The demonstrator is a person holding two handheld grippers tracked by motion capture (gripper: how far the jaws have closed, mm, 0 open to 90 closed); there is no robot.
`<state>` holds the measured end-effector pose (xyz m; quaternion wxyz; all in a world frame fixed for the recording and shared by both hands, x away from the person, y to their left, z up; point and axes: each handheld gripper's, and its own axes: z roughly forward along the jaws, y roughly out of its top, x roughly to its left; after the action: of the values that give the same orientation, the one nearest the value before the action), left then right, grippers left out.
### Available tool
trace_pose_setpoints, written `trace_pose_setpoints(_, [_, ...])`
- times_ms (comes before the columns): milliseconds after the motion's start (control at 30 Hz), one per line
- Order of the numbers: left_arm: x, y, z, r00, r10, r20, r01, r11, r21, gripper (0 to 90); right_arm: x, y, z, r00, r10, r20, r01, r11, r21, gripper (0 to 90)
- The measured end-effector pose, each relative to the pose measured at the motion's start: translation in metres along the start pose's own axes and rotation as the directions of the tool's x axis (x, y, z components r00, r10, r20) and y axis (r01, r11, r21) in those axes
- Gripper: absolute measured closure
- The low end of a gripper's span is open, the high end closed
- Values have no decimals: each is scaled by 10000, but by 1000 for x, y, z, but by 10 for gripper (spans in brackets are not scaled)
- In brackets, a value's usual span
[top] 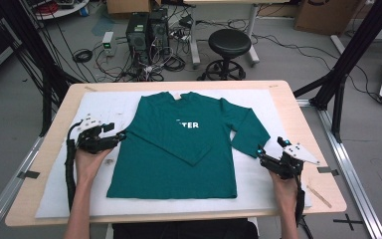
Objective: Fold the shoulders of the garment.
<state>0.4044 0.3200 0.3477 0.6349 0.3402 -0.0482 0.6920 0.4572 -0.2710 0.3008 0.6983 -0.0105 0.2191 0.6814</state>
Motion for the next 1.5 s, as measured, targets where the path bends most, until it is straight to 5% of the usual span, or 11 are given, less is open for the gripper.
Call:
trace_pose_setpoints(200, [8,-25,-36,9997,-49,-223,27,9951,-990,371,2,0,1,9997,-217,57,217,9998,41,201])
trace_pose_setpoints(400, [13,-45,-52,9971,-52,-761,-33,9938,-1113,316,3,1,2,9993,-367,45,366,9991,212,201])
trace_pose_setpoints(700, [24,-60,-62,9898,-1231,-711,1078,9760,-1892,304,9,3,6,9962,-822,276,802,9947,650,204])
trace_pose_setpoints(800, [25,-59,-60,9878,-1390,-699,1252,9768,-1737,304,8,3,7,9966,-768,309,746,9951,649,204])
trace_pose_setpoints(900, [23,-59,-60,9905,-1114,-806,968,9813,-1662,304,5,3,6,9980,-612,145,602,9960,666,205])
trace_pose_setpoints(1033, [21,-58,-58,9914,-940,-913,792,9849,-1541,305,1,6,7,9973,-356,-644,424,9933,1073,305])
trace_pose_setpoints(1167, [21,-58,-58,9910,-972,-922,826,9850,-1515,305,0,21,15,9834,-798,-1631,1103,9760,1877,371])
trace_pose_setpoints(1233, [21,-58,-58,9909,-980,-924,835,9852,-1494,307,4,28,24,9670,-1213,-2240,1760,9538,2433,435])
trace_pose_setpoints(1367, [20,-58,-57,9913,-883,-972,740,9871,-1416,309,16,34,43,9363,-1994,-2892,2957,8918,3425,503])
trace_pose_setpoints(1400, [20,-58,-57,9914,-856,-989,712,9874,-1411,310,17,33,49,9332,-2029,-2966,3069,8793,3641,508])
trace_pose_setpoints(1500, [19,-57,-57,9915,-804,-1025,660,9884,-1365,311,16,30,54,9327,-1902,-3064,3072,8640,3988,504])
